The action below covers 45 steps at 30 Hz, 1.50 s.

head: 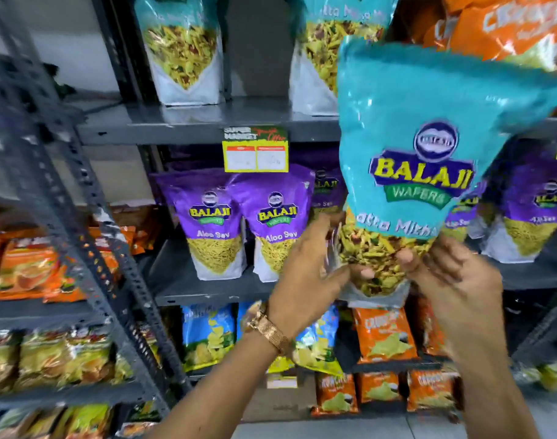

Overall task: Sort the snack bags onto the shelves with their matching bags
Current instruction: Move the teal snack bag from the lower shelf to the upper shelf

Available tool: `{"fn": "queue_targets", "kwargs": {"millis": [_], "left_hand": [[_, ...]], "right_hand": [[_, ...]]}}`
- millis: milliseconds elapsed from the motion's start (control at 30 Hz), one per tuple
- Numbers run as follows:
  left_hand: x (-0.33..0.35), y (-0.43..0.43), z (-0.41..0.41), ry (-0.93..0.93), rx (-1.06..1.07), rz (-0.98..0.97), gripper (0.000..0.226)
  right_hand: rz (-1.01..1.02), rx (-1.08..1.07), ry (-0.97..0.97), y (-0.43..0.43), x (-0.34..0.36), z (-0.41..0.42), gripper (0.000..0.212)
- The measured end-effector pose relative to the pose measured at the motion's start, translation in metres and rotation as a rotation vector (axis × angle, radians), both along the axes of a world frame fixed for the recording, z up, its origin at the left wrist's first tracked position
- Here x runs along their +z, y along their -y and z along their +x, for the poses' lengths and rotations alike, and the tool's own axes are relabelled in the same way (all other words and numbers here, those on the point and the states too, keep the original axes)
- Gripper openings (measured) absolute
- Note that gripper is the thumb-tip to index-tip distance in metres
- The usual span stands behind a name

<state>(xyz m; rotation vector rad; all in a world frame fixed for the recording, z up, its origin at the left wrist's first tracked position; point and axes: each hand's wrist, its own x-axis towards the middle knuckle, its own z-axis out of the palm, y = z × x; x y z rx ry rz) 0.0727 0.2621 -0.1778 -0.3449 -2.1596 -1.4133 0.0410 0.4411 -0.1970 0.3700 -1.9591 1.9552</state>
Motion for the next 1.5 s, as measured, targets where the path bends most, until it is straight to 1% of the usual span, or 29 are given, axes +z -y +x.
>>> {"fn": "queue_targets", "kwargs": {"millis": [33,133,200,300,400,433,500,567,633,733,967,1133,1300,1400,1500], "left_hand": [[0.015,0.01,0.006,-0.039,0.019,-0.012,0.065],[0.063,0.045,0.017,-0.151,0.075,-0.057,0.065],[0.092,0.069,0.02,-0.196,0.095,-0.058,0.063],[0.131,0.109,0.017,-0.256,0.164,-0.045,0.062],[0.16,0.151,0.007,-0.281,0.272,-0.065,0.061],[0.166,0.166,0.003,-0.277,0.298,-0.06,0.06],[0.176,0.193,-0.007,-0.252,0.327,-0.026,0.058],[0.181,0.217,-0.017,-0.224,0.322,0.063,0.057],[0.179,0.237,-0.026,-0.196,0.312,0.156,0.056],[0.171,0.257,-0.04,-0.162,0.303,0.168,0.053],[0.166,0.284,-0.07,-0.167,0.345,0.091,0.059],[0.162,0.292,-0.079,-0.186,0.334,0.059,0.057],[0.153,0.293,-0.079,-0.234,0.426,-0.178,0.058],[0.153,0.292,-0.078,-0.217,0.421,-0.238,0.065],[0.155,0.292,-0.078,-0.179,0.409,-0.28,0.073]], "right_hand": [[0.006,0.012,-0.045,0.01,0.017,0.003,0.081],[-0.014,0.091,-0.188,0.046,0.068,0.003,0.062],[-0.036,0.114,-0.257,0.074,0.099,-0.005,0.057],[-0.018,0.133,-0.33,0.123,0.145,-0.022,0.053],[0.02,0.186,-0.396,0.175,0.184,-0.042,0.035],[0.03,0.207,-0.402,0.193,0.193,-0.049,0.033],[0.051,0.22,-0.388,0.224,0.205,-0.064,0.042],[0.073,0.205,-0.362,0.254,0.212,-0.077,0.057],[0.111,0.178,-0.316,0.28,0.209,-0.084,0.067],[0.152,0.154,-0.244,0.305,0.198,-0.093,0.081],[0.214,0.028,-0.219,0.334,0.196,-0.106,0.072],[0.232,-0.066,-0.209,0.348,0.19,-0.11,0.079],[0.182,-0.16,-0.199,0.354,0.179,-0.106,0.079],[0.201,-0.197,-0.247,0.357,0.173,-0.106,0.077],[0.221,-0.198,-0.253,0.357,0.172,-0.11,0.076]]}}
